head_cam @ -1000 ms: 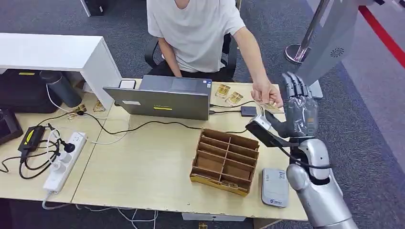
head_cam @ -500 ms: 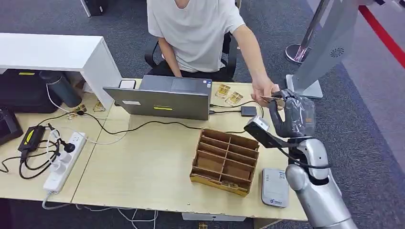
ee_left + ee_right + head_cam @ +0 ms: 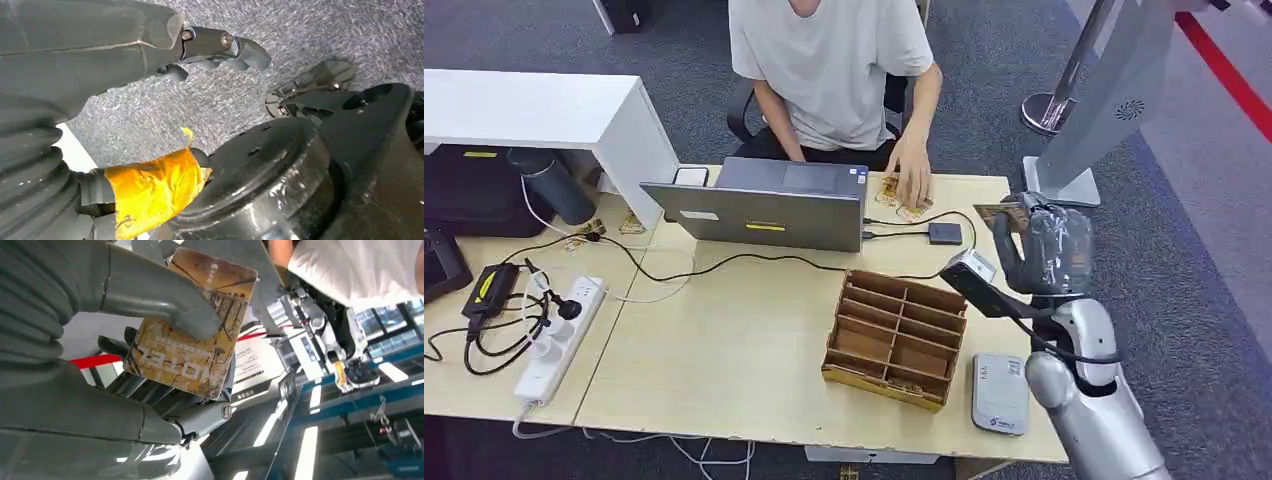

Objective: Pass the card to the sensor for recognition and then transmit it.

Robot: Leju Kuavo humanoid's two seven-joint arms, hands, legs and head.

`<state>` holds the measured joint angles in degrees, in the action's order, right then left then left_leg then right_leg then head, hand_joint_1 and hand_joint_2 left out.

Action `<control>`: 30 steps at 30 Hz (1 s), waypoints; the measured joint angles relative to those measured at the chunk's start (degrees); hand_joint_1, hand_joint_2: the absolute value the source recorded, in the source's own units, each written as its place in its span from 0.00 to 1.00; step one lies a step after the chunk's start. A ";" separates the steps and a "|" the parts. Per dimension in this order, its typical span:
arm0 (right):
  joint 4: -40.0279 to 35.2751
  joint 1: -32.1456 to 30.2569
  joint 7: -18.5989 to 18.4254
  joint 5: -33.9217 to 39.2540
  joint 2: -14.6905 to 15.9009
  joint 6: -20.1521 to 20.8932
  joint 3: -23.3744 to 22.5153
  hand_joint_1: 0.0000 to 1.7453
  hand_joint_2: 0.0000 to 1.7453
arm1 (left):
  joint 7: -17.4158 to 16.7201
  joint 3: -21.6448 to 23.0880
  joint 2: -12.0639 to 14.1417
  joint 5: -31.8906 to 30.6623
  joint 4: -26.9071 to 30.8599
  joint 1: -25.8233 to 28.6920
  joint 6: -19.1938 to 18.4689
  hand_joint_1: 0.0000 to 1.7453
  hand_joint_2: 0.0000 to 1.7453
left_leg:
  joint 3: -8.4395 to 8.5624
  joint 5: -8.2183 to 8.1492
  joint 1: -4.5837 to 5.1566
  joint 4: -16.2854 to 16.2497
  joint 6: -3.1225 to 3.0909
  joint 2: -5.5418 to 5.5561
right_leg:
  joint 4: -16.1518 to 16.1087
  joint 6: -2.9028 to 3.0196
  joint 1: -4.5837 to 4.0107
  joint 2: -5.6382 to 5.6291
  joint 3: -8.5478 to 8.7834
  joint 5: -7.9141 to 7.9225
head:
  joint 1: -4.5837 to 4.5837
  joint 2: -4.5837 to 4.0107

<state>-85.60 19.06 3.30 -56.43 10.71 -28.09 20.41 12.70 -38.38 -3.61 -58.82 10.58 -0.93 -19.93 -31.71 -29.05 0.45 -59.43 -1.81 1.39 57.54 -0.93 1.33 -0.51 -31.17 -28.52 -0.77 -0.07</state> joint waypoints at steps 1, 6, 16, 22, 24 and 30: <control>-0.92 -0.85 0.30 0.06 0.46 -0.37 -0.55 1.00 1.00 | -0.02 -0.02 0.00 0.02 -0.02 0.04 0.13 0.00 1.00 | -0.01 0.00 0.00 0.00 0.00 0.00 | -0.01 0.00 0.00 0.00 0.00 0.00 | 0.00 0.00; -5.44 -6.12 2.34 0.74 2.62 -1.75 -3.56 1.00 1.00 | -0.50 -0.04 0.07 0.02 -0.09 0.29 0.22 0.00 1.00 | -0.03 -0.01 0.01 0.00 -0.01 -0.01 | -0.04 -0.01 0.00 -0.01 0.00 0.00 | 0.00 0.00; -9.59 -11.22 3.71 0.48 4.41 -2.14 -6.36 1.00 1.00 | -0.50 -0.04 0.55 -0.39 -0.11 0.65 0.15 0.00 1.00 | 0.00 0.00 0.00 0.01 0.00 -0.04 | -0.03 0.01 -0.01 -0.02 0.00 0.01 | 0.00 0.00; -11.60 -15.07 6.10 0.76 4.61 -2.69 -6.86 1.00 1.00 | -0.50 -0.07 0.55 -0.20 -0.11 0.73 0.46 0.00 1.00 | -0.01 0.00 0.00 0.01 0.01 -0.01 | -0.03 0.01 -0.01 -0.01 0.00 0.00 | 0.00 0.00; -12.24 -17.11 6.99 1.24 4.61 -2.73 -7.10 1.00 1.00 | -0.50 -0.11 0.55 0.06 -0.11 0.73 0.59 0.00 1.00 | -0.02 -0.01 0.00 0.01 0.00 -0.01 | -0.03 0.01 -0.01 0.00 0.00 -0.01 | -0.02 0.00; -12.19 -22.13 7.85 1.44 4.50 -3.04 -7.10 1.00 1.00 | -0.52 -0.48 0.55 0.20 -0.11 0.78 0.76 0.00 1.00 | -0.05 -0.01 0.00 0.02 0.00 -0.03 | -0.04 0.01 0.00 -0.01 -0.02 -0.01 | 0.00 0.00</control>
<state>-97.79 -3.07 11.15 -54.99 15.21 -31.12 13.31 12.17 -38.86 -3.06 -58.62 10.47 -0.15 -19.17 -31.76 -29.06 0.46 -59.41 -1.80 1.36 57.50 -0.92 1.33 -0.51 -31.18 -28.52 -0.77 -0.07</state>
